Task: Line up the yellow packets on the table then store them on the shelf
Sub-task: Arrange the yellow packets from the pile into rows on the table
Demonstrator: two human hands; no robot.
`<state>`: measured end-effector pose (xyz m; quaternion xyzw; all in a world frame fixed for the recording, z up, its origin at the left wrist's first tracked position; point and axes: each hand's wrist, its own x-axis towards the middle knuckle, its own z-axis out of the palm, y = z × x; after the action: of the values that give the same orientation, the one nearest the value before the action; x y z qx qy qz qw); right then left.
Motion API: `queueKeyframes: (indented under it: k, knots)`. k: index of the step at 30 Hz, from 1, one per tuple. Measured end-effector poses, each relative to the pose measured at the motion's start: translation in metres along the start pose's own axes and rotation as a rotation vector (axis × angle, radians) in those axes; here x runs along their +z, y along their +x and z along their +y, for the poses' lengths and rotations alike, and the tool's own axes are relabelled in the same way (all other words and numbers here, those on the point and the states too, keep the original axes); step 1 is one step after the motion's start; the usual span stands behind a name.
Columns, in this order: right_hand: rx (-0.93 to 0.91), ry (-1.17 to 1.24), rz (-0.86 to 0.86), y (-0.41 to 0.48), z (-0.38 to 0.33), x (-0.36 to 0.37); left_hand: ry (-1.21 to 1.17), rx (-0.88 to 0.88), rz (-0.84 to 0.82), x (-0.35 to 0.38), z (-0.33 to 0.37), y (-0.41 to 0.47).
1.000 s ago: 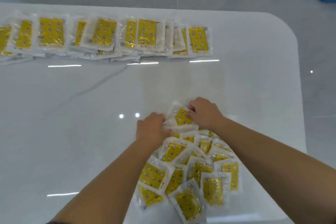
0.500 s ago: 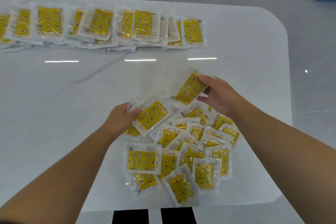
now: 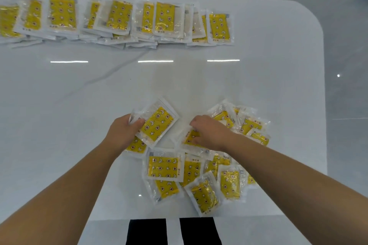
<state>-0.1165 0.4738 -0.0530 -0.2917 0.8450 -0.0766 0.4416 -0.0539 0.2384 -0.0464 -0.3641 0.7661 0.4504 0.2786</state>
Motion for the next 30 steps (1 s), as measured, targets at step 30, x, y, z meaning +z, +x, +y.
queueKeyframes:
  k: [30]
  knots:
    - [0.834,1.948,0.927,0.143,0.033,-0.167,-0.123,-0.074,0.478,-0.058,0.188,0.159]
